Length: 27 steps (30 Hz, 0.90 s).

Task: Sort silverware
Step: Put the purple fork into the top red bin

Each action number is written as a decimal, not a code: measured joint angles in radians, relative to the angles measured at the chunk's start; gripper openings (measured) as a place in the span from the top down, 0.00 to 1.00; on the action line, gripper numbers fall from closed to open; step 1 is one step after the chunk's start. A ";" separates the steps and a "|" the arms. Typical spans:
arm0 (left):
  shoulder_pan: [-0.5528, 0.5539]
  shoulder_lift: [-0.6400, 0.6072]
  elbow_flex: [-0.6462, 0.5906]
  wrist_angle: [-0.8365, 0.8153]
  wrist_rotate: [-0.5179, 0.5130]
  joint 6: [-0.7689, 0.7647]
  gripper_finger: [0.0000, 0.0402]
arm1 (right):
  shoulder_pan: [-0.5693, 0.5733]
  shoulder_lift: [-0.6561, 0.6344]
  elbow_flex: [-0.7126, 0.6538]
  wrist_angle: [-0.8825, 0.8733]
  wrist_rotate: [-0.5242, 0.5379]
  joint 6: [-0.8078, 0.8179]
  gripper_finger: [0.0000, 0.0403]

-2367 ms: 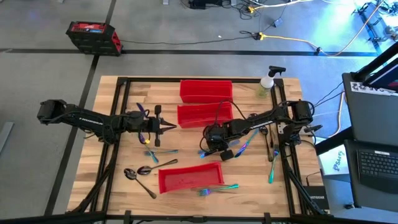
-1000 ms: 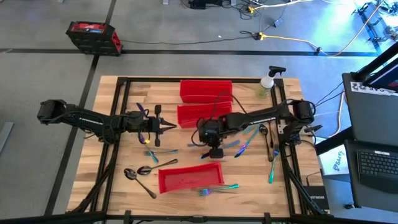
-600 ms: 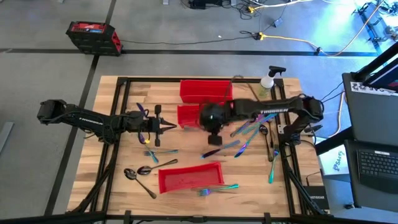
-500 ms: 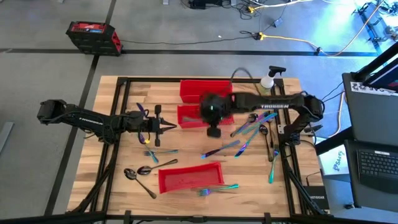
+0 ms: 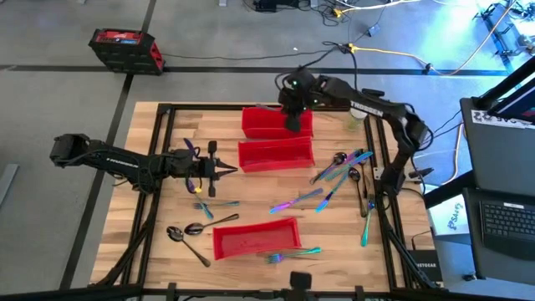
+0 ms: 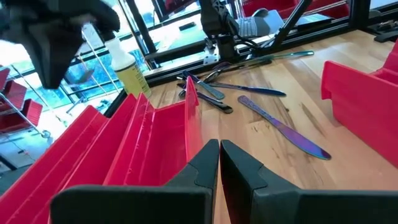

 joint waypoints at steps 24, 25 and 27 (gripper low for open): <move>0.000 0.000 0.000 -0.001 -0.001 -0.016 1.00 | -0.021 0.212 -0.002 0.026 0.062 -0.137 1.00; 0.000 0.000 0.000 -0.001 0.000 -0.011 1.00 | -0.021 0.212 -0.002 0.021 0.061 -0.132 1.00; 0.000 0.000 0.000 -0.002 0.000 -0.008 1.00 | -0.021 0.212 -0.002 0.012 0.061 -0.127 1.00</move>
